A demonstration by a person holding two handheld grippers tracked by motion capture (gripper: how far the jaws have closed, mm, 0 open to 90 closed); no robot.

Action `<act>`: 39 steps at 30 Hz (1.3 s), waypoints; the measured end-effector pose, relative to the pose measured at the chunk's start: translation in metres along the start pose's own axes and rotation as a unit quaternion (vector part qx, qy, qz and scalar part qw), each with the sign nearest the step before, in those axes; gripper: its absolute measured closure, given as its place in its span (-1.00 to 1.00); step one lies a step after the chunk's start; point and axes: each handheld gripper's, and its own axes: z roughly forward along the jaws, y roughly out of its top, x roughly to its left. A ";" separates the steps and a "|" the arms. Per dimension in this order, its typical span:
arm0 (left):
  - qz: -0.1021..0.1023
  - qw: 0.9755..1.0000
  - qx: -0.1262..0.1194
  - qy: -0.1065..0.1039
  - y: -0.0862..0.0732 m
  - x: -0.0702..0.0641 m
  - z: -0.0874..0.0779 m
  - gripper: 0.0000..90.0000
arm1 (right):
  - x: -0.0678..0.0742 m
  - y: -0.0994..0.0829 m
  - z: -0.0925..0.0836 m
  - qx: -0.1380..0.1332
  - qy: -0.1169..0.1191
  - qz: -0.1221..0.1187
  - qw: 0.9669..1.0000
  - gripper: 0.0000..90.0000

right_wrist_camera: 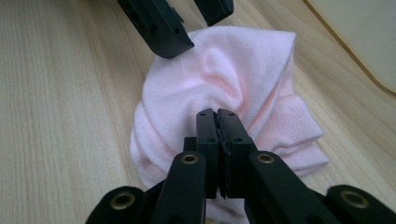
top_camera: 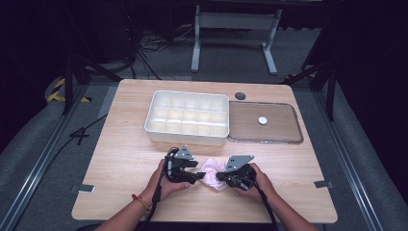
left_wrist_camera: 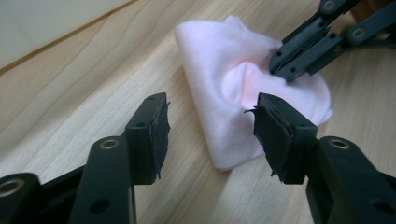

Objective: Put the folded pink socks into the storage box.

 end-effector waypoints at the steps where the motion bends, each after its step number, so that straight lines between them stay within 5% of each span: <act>1: 0.000 1.000 0.000 0.000 0.000 0.000 0.000 0.04 | 0.000 0.000 0.000 0.000 0.000 0.000 1.000 0.96; 6: 0.008 1.000 0.014 0.026 0.001 -0.002 0.005 0.02 | 0.000 0.000 0.000 -0.001 0.001 0.002 1.000 0.96; 19: 0.026 0.999 0.026 0.035 0.004 -0.005 0.012 0.01 | 0.003 -0.001 0.000 -0.004 -0.010 -0.004 1.000 0.96; 31: 0.016 0.999 0.034 -0.004 0.006 -0.001 0.012 0.53 | 0.003 0.002 -0.002 0.009 -0.014 -0.019 1.000 0.94; 39: 0.015 1.000 0.022 -0.003 0.007 -0.002 0.012 0.73 | 0.001 0.000 -0.006 0.016 -0.023 -0.017 0.999 0.95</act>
